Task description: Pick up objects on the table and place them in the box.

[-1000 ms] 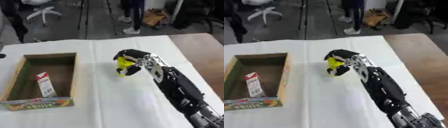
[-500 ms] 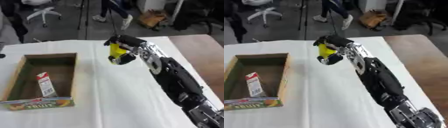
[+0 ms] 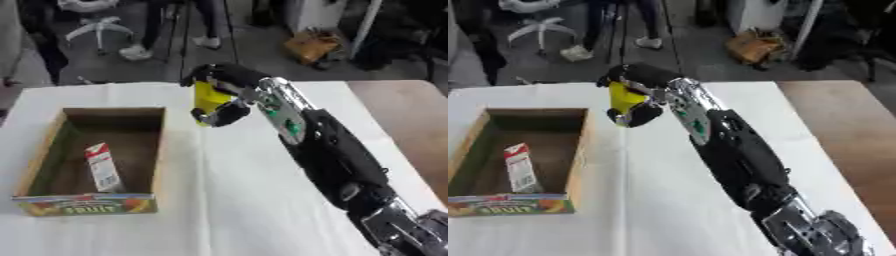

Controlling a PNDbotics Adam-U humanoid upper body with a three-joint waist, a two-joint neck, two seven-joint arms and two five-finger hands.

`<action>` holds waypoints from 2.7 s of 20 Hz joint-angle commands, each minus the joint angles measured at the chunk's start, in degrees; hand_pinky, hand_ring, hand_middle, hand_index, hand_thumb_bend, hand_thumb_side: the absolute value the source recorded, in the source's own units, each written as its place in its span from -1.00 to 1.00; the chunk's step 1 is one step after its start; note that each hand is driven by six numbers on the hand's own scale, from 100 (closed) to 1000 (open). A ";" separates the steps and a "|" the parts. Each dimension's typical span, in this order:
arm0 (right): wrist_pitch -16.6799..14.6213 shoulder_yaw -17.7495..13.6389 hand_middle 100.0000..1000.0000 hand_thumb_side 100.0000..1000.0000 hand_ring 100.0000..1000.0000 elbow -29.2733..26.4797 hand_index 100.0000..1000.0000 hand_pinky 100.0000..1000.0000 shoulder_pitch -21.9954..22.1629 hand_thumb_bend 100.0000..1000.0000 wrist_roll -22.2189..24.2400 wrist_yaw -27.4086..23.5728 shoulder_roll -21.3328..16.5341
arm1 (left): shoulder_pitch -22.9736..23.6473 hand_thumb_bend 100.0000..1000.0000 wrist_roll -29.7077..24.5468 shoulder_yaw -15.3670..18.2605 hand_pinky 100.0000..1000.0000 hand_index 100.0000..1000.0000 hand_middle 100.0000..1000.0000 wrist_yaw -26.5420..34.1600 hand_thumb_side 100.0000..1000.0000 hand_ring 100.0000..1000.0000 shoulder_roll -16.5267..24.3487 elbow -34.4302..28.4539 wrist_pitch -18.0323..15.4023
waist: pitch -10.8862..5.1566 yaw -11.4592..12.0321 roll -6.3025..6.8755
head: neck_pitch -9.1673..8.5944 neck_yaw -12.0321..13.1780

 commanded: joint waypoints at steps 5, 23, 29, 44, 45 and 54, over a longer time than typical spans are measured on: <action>3.12 -0.73 0.48 -0.72 -0.51 -0.76 0.76 -1.00 -2.82 -0.92 -3.43 0.60 1.84 | -1.88 -0.31 0.15 -0.33 0.19 0.52 0.31 0.30 0.98 0.65 -0.11 -2.14 0.05 | -0.19 2.49 -0.63 | -1.60 -1.03; 6.23 3.68 0.54 -0.39 -0.43 3.49 0.89 -0.95 1.05 -1.00 -12.21 0.89 7.39 | -2.68 -0.31 1.92 -0.74 0.17 0.50 0.29 0.65 0.95 0.62 -0.50 -3.19 -0.69 | 0.21 3.42 -0.60 | -2.40 -1.52; 1.45 5.15 0.55 -0.35 -0.43 3.68 0.90 -0.95 2.81 -1.00 -8.47 -0.85 6.73 | -2.72 -0.31 1.81 -0.81 0.17 0.50 0.29 0.57 0.95 0.62 -0.48 -3.18 -0.71 | 0.23 3.35 -0.47 | -2.45 -1.57; 1.93 3.59 0.50 -0.59 -0.50 2.39 0.87 -1.00 -0.21 -1.00 -9.52 -2.76 6.50 | -2.68 -0.30 1.70 -0.98 0.16 0.50 0.29 0.57 0.94 0.62 -0.57 -3.08 -0.68 | -0.76 4.13 -1.03 | -2.88 -2.04; 2.57 3.41 0.50 -0.59 -0.50 2.07 0.87 -1.00 -0.42 -1.00 -10.18 -2.95 6.47 | -2.69 -0.30 1.69 -1.00 0.16 0.50 0.29 0.59 0.94 0.62 -0.56 -3.08 -0.69 | -0.80 4.20 -1.09 | -2.92 -2.08; 7.22 4.96 0.44 -0.51 -0.53 0.67 0.89 -1.00 0.13 -1.00 -17.13 -6.90 7.42 | -2.86 -0.29 1.60 -1.16 0.16 0.50 0.28 0.68 0.94 0.62 -0.68 -3.22 -0.69 | -0.85 4.65 -1.59 | -3.02 -2.24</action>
